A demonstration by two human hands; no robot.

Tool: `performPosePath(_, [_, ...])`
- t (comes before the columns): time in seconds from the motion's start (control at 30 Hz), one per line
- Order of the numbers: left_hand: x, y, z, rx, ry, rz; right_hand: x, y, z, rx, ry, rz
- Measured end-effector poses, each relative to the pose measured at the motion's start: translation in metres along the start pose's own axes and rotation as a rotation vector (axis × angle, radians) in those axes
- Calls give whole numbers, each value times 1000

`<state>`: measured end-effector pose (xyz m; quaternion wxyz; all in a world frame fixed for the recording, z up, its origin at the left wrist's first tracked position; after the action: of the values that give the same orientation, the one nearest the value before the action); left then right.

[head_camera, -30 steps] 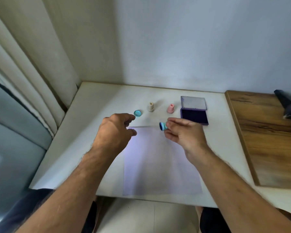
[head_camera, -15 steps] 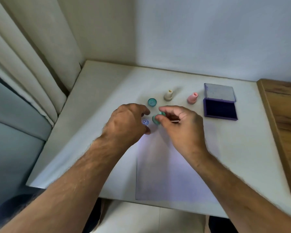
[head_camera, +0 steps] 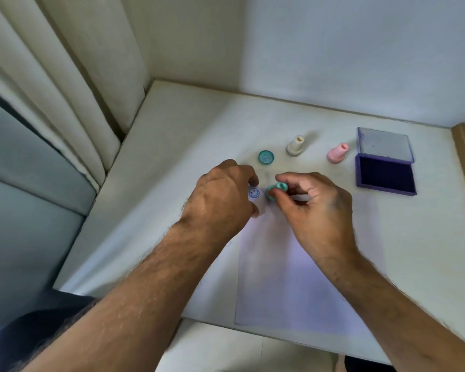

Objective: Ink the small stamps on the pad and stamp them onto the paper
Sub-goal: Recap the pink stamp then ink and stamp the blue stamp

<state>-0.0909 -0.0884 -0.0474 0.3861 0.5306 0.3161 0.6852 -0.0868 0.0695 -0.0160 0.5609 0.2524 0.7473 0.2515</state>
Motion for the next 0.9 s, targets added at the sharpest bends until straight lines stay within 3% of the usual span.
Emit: performPosePath(0.9, [4,0,-1,-1,28,58,-10,-12,4,-52,138,111])
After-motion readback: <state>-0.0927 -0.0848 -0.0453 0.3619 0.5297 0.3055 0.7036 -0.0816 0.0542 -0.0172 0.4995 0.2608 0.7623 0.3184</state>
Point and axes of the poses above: each hand's wrist, its own z-axis away from the middle knuckle, its own y-axis out of the back of the hand, x = y × z, the point moved 10 cm from there along -z, towards the middle knuckle, and after that the axes turned 1 degree about -x, right-handed, at the moved point
